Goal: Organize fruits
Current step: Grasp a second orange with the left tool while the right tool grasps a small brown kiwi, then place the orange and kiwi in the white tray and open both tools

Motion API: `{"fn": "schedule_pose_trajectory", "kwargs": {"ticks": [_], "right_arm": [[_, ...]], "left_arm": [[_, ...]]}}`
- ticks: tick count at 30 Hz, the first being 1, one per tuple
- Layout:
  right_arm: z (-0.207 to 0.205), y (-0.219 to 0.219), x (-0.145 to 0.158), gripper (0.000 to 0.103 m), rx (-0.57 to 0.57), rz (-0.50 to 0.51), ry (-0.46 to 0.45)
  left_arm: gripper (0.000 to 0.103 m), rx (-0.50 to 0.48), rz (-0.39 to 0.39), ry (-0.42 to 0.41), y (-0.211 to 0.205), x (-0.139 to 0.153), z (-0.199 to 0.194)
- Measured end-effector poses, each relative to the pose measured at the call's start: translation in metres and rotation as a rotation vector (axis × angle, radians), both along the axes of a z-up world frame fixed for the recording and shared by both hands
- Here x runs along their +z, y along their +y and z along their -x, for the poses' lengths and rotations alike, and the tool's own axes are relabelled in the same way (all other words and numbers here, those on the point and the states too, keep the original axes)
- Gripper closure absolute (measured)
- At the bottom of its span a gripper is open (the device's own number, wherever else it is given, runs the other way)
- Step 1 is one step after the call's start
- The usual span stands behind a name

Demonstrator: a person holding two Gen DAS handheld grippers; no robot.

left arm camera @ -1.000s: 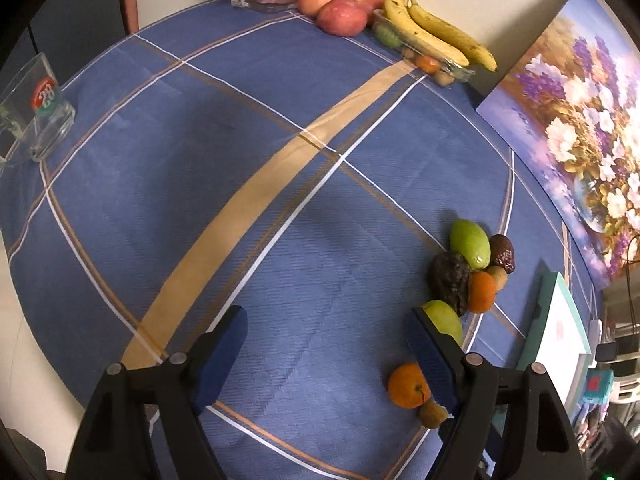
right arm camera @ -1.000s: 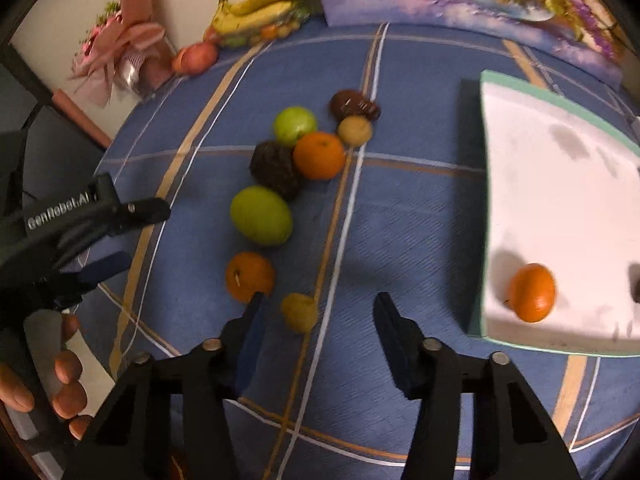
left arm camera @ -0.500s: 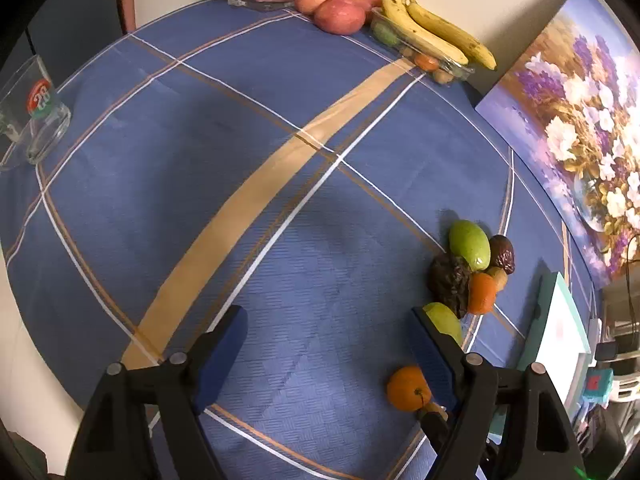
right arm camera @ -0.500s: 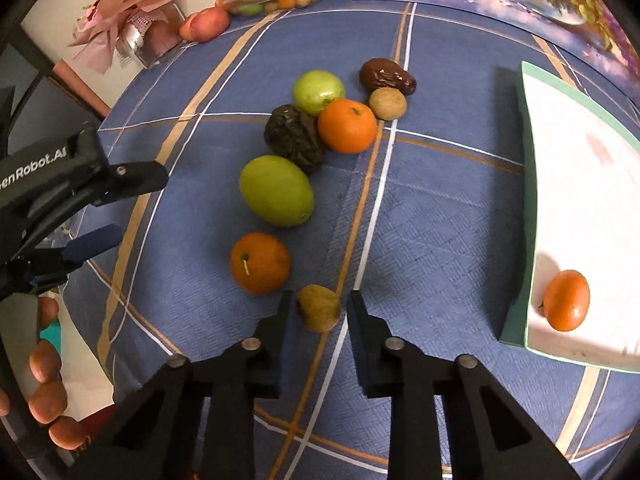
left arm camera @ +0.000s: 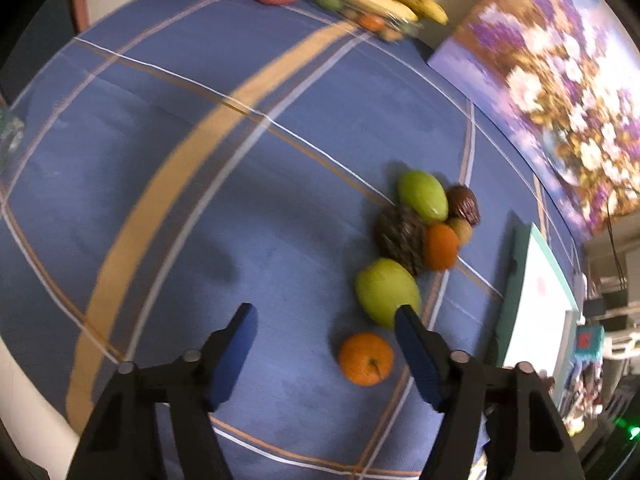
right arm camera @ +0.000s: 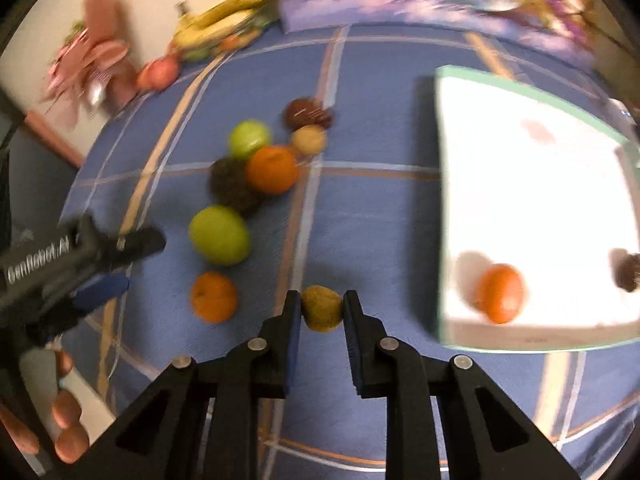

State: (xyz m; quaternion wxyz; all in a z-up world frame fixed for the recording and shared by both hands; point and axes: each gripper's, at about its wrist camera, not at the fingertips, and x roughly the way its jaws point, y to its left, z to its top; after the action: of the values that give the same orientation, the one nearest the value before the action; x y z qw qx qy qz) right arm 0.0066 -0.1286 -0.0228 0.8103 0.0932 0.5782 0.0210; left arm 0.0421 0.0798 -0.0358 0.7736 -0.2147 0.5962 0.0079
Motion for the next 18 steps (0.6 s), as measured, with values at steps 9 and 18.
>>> {"fn": "schedule_pose_trajectory", "kwargs": {"ticks": [9,18], "right_arm": [[0.002,-0.035,0.021,0.081,-0.108,-0.025,-0.067],[0.003,-0.035,0.020,0.081,-0.098,-0.029,-0.063]], "left_arm": [[0.057,-0.104,0.029,0.058,-0.032,-0.011,0.001],[0.067,-0.101,0.038,0.077,-0.034,-0.017,-0.002]]}}
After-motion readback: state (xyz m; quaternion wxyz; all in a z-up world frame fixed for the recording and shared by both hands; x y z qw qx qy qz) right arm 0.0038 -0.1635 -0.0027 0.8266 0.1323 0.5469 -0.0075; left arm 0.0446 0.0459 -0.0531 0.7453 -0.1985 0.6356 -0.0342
